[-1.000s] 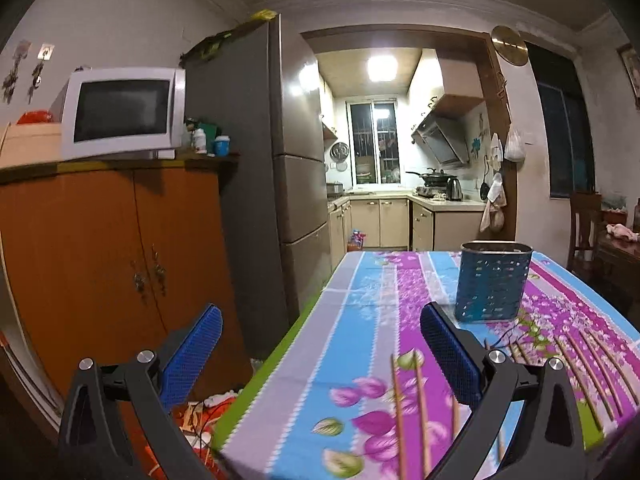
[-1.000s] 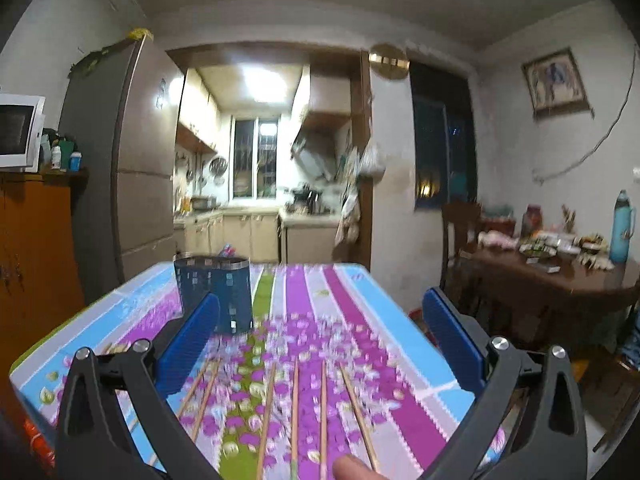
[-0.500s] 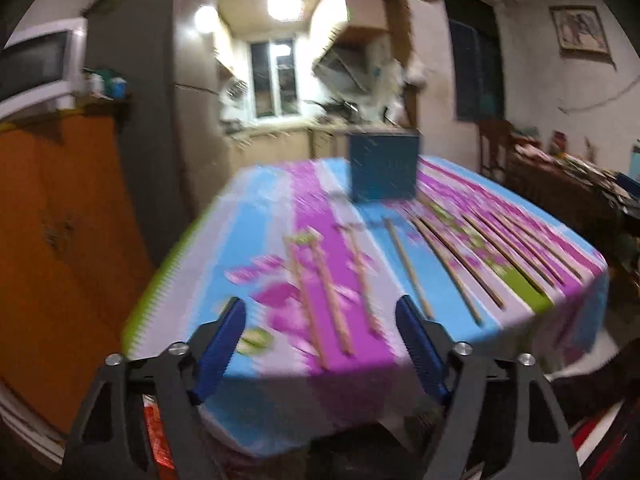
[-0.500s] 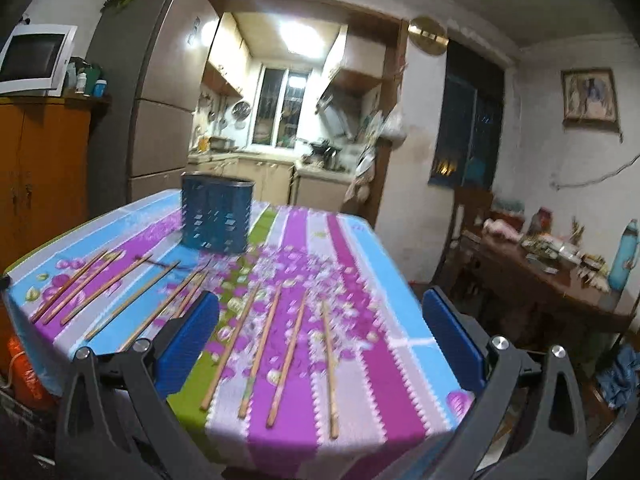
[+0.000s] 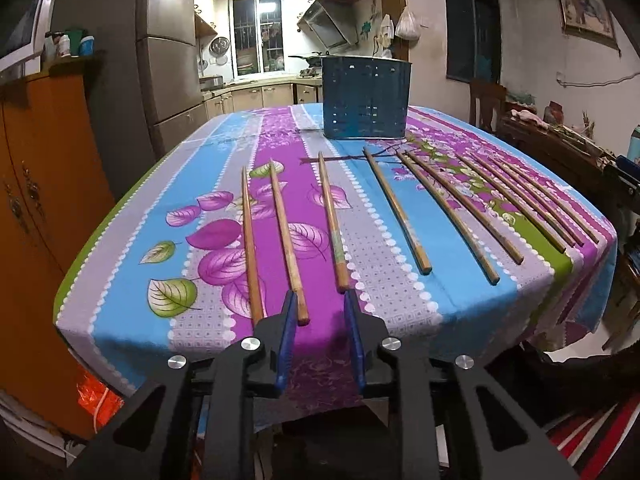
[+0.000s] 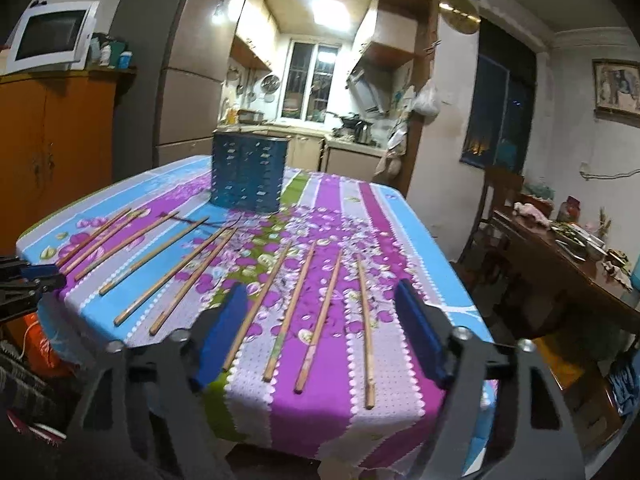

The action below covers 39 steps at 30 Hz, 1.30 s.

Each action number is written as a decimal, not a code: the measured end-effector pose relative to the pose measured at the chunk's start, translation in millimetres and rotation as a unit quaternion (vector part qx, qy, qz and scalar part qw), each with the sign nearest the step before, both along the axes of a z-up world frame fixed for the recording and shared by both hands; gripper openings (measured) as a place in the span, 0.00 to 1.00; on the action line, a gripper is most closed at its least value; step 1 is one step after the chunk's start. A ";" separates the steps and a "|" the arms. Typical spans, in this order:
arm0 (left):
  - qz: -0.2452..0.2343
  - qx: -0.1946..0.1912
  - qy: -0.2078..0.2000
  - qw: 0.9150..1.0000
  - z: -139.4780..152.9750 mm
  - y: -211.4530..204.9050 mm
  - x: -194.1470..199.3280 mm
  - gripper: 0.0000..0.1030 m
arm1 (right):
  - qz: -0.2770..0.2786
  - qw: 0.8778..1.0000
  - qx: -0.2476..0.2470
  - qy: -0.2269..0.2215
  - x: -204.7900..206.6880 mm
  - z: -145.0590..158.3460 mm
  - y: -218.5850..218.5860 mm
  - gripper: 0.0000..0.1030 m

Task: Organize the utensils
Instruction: 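Lower the left tool toward one chopstick while the right tool lowers toward another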

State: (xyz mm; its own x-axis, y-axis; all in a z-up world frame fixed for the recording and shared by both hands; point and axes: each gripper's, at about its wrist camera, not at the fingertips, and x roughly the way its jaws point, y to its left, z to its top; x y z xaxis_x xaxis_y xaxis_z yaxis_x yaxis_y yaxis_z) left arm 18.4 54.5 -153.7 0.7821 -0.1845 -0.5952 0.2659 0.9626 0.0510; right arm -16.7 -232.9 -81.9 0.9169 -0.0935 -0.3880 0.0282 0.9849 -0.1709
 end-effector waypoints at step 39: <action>0.017 -0.009 -0.029 0.999 -5.9 2.5 -1.1 0.12 | 0.008 0.995 -0.012 0.098 22.8 -68.9 22.7 0.08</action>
State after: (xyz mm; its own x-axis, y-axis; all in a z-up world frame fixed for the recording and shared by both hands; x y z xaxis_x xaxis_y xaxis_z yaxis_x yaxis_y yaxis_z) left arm 17.3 57.0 -159.6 0.8215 -0.1680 -0.5449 0.2309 0.9718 0.0485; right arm 6.1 -210.2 -150.8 0.8252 -0.0903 -0.5575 -0.0247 0.9804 -0.1954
